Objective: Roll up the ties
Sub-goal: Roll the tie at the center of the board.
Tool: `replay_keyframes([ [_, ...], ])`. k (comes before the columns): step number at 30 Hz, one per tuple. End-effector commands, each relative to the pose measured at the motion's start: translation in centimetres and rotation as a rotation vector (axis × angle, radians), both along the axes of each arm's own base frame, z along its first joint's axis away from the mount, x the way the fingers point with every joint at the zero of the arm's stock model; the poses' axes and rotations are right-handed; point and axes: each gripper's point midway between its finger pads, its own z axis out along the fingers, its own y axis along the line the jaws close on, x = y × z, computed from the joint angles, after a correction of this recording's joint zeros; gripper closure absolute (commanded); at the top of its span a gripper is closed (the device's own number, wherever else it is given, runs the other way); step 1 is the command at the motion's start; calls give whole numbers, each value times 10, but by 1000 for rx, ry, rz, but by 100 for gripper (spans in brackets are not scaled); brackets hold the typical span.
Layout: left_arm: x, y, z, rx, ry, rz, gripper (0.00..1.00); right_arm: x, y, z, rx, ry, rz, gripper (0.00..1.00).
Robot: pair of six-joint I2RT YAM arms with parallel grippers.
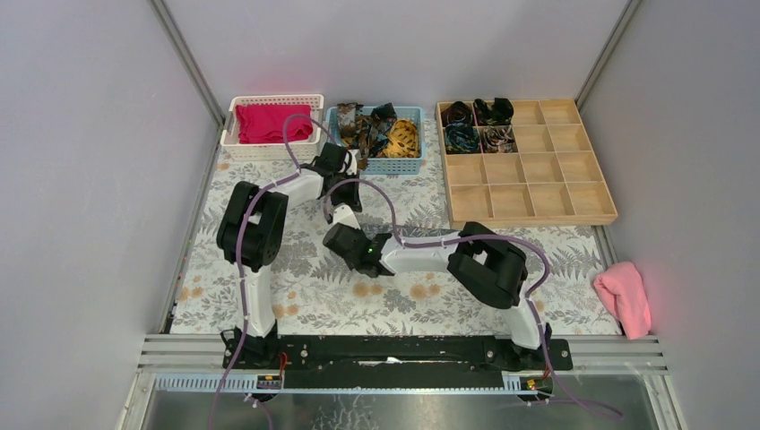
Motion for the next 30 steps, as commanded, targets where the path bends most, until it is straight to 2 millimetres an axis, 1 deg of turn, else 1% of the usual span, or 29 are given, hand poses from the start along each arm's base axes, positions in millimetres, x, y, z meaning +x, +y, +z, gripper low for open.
replay_keyframes([
  [1,-76,44,-89,234,291,12,100,35,-23,-1,-96,-53,-48,100],
  [4,-75,43,-89,237,286,10,100,27,-16,10,-48,-38,13,100],
  [5,-74,43,-88,237,284,10,100,17,-16,11,-26,-22,41,100],
  [6,-73,43,-88,239,284,10,100,9,-10,17,18,-19,70,100],
  [8,-71,44,-89,242,286,12,100,-9,-9,22,62,7,106,100],
  [11,-68,42,-88,243,283,13,100,-30,-17,19,70,44,124,100],
  [12,-67,42,-88,241,280,13,100,-31,-16,21,96,39,118,100],
  [14,-66,42,-89,242,282,14,100,-34,-25,15,92,45,93,100],
  [17,-68,41,-89,241,286,9,100,-29,-38,6,55,21,44,100],
  [20,-68,41,-89,237,287,9,100,-13,-40,2,-10,-36,7,100],
  [21,-69,40,-88,238,287,6,100,-9,-45,-1,-57,-50,-7,100],
  [22,-70,40,-88,239,286,3,100,-1,-44,1,-80,-70,-21,100],
  [24,-71,40,-88,242,286,2,100,9,-47,-5,-117,-77,-46,100],
  [28,-76,41,-91,250,298,5,100,30,-46,-7,-92,-67,-63,100],
  [30,-82,40,-93,259,309,8,100,40,-46,-5,-90,-68,-71,100],
])
